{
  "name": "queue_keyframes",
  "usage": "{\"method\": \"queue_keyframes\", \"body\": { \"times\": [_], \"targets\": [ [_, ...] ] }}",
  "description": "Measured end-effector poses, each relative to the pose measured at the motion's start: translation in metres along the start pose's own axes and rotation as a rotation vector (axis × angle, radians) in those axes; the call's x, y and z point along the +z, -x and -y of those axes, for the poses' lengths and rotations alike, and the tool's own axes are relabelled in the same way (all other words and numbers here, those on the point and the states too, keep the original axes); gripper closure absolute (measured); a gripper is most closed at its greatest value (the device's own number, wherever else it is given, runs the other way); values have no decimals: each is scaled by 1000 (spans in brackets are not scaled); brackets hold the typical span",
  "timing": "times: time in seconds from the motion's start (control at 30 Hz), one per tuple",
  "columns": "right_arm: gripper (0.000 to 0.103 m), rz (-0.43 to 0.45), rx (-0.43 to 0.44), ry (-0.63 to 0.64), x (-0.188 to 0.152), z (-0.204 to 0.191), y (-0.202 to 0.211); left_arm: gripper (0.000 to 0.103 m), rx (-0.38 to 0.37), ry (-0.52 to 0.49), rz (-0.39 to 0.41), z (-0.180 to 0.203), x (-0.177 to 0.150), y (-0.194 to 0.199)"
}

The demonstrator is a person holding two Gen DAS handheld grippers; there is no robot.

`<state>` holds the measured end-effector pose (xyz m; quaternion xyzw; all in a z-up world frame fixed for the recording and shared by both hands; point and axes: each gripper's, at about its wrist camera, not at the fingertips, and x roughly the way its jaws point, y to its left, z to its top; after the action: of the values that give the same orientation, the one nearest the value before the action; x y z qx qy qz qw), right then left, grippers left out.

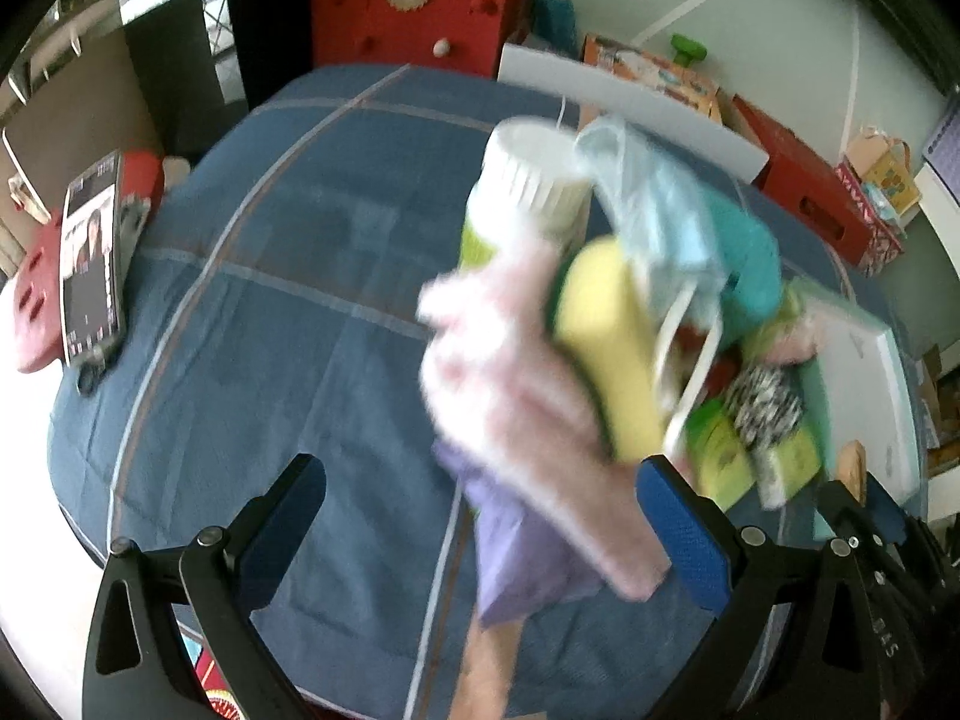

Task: Organize soft objects
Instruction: 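Grasp the blue face mask on top of the pile with the left tool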

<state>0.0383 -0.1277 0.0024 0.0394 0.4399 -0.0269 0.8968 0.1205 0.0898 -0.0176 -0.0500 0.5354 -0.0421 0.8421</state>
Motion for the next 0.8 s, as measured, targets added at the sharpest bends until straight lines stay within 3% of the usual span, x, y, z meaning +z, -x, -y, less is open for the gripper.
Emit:
{"method": "queue_keyframes", "body": {
  "times": [0.5, 0.8],
  "targets": [
    [48, 145, -53, -101, 84, 32, 29, 0, 13, 34, 50, 50, 59, 1],
    [48, 162, -53, -149, 96, 56, 21, 0, 63, 51, 52, 69, 81, -9]
  ]
}}
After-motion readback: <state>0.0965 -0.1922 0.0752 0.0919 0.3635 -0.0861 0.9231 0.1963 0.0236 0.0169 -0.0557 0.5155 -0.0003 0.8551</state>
